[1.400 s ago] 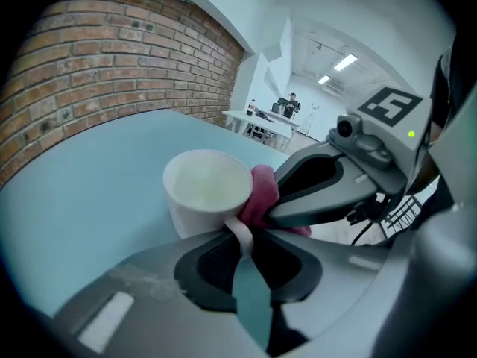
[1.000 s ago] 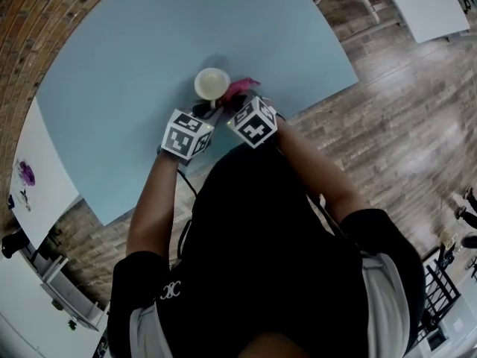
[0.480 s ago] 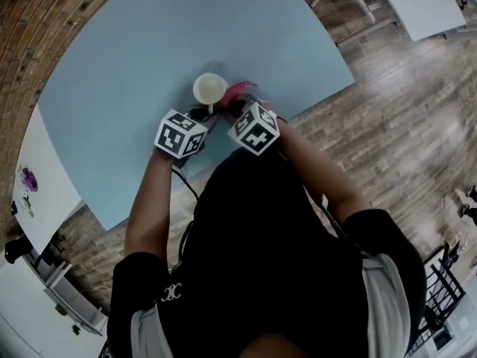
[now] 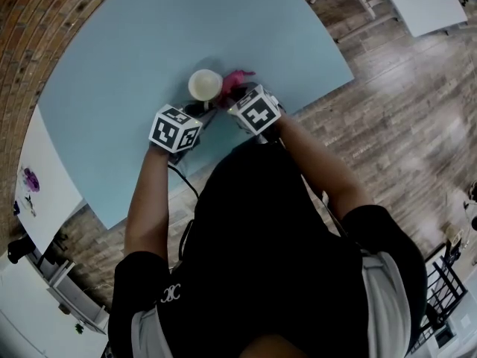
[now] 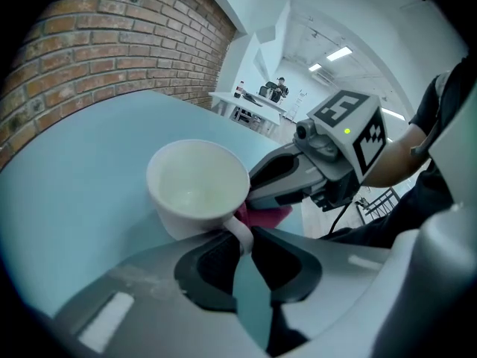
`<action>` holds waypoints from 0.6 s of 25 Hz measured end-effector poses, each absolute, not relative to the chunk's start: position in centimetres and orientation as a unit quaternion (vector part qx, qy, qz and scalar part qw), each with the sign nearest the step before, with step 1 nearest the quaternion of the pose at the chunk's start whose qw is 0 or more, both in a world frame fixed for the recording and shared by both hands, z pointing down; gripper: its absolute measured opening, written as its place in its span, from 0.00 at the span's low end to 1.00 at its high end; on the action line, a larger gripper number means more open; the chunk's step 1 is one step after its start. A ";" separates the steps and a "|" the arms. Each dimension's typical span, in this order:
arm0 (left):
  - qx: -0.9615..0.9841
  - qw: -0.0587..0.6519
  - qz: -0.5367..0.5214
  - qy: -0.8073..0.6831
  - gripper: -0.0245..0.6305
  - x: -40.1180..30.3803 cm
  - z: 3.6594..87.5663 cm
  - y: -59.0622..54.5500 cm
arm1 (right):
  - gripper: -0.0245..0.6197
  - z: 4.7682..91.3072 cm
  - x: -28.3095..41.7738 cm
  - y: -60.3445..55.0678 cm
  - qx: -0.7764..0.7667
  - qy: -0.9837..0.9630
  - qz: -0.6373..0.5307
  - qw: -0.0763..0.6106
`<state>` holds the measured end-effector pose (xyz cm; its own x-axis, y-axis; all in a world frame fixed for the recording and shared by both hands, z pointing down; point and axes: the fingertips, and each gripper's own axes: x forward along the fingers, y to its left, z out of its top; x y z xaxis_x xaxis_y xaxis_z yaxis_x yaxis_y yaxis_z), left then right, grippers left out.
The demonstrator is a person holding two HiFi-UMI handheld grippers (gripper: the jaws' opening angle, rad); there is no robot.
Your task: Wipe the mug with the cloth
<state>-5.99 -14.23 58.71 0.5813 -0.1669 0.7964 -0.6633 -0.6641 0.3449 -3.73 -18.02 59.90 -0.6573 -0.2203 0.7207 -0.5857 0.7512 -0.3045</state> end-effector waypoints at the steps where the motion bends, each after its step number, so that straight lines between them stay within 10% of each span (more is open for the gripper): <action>1: 0.827 0.326 0.382 -0.252 0.12 -6.0 58.7 -14.3 | 0.10 59.8 -3.3 -18.9 0.243 -0.870 0.262 0.340; 15: 0.816 0.345 0.371 -0.279 0.12 -6.1 58.8 -14.8 | 0.10 58.6 -4.5 -17.2 0.194 -0.896 0.247 0.312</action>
